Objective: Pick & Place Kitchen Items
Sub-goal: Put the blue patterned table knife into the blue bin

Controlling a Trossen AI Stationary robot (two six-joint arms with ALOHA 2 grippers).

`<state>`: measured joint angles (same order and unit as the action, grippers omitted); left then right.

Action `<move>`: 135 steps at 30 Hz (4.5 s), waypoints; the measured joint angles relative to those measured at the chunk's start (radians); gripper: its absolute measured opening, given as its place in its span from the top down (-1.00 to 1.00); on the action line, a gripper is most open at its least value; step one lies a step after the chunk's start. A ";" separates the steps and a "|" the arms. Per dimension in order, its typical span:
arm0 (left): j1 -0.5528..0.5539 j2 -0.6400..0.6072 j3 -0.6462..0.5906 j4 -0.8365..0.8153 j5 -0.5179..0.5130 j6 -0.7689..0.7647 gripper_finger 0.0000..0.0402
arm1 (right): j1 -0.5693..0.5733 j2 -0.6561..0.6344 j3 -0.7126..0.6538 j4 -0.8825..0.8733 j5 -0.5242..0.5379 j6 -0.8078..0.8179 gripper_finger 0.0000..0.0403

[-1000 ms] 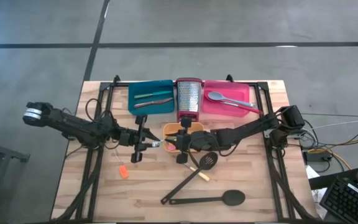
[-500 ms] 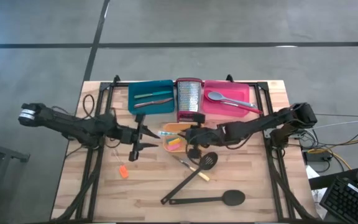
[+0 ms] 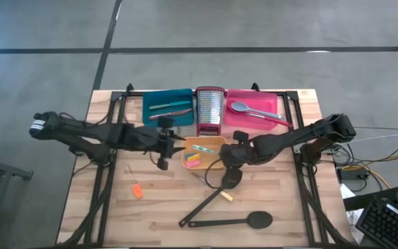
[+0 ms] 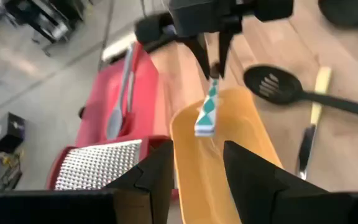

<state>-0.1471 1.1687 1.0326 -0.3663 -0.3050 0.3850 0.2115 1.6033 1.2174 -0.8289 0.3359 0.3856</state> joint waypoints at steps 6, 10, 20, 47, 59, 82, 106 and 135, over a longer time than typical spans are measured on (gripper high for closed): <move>0.000 0.195 0.183 -0.163 -0.002 0.004 0.28 | 0.003 0.011 0.026 -0.160 -0.032 0.096 0.74; 0.000 0.321 0.296 -0.263 -0.011 0.005 0.28 | 0.007 0.014 0.039 -0.189 -0.034 0.123 0.74; 0.001 0.491 0.498 -0.364 -0.038 0.031 0.28 | 0.007 0.015 0.035 -0.186 -0.072 0.128 0.74; 0.003 0.576 0.534 -0.430 -0.052 0.016 0.28 | 0.007 0.016 0.033 -0.173 -0.076 0.127 0.74; 0.004 0.576 0.534 -0.428 -0.054 0.042 0.50 | 0.006 0.016 0.036 -0.161 -0.075 0.116 0.74; 0.007 0.576 0.534 -0.481 -0.046 0.053 0.72 | 0.006 0.016 0.060 -0.154 -0.068 0.116 0.23; 0.148 0.244 0.495 -0.700 -0.189 -0.098 0.72 | 0.157 -0.227 0.064 -0.232 0.118 0.238 0.02; 0.878 -0.090 -0.145 -0.305 0.211 -0.011 0.72 | 0.209 -0.483 -0.050 -0.265 0.218 0.341 0.55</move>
<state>0.7314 1.0785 0.8872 -0.6715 -0.0944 0.3739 0.4206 1.1208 1.1679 -1.0939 0.5541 0.7264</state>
